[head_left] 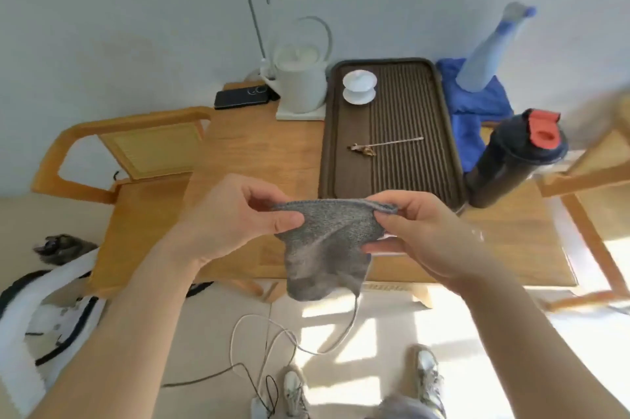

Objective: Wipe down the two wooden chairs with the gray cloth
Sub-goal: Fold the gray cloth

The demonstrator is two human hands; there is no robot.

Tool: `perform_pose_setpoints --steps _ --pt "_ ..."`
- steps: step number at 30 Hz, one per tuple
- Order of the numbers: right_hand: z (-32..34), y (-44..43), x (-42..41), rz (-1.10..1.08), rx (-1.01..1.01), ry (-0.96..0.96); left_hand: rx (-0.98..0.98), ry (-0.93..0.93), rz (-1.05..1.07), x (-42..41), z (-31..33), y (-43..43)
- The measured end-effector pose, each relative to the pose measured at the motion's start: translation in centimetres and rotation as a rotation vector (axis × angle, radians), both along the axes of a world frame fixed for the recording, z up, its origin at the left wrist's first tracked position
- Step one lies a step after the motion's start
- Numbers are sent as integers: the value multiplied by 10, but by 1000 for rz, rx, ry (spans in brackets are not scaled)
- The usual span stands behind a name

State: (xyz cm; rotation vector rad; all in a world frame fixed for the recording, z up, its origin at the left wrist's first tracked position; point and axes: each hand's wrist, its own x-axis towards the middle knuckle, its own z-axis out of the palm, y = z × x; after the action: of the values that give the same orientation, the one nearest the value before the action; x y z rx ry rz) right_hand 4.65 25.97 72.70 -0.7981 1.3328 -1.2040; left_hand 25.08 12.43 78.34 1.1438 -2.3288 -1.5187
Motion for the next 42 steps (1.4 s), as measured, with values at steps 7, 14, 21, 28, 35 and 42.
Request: perform_pose_setpoints --steps 7,14,21,28,35,42 --pt "-28 81 28 -517 99 146 -97 -162 -440 -41 -35 22" --pt "-78 148 19 -759 225 335 -137 -268 -747 -89 -102 66" --pt "-177 169 6 -835 466 454 -116 -337 -1006 -130 -227 99" --pt "-345 160 -6 -1084 511 128 -112 -323 -911 -156 -393 109" --pt "-533 143 -9 -1157 436 35 -275 -341 -782 -173 -586 109" --pt "-666 100 -37 -986 303 68 227 -205 -209 -207 -715 99"
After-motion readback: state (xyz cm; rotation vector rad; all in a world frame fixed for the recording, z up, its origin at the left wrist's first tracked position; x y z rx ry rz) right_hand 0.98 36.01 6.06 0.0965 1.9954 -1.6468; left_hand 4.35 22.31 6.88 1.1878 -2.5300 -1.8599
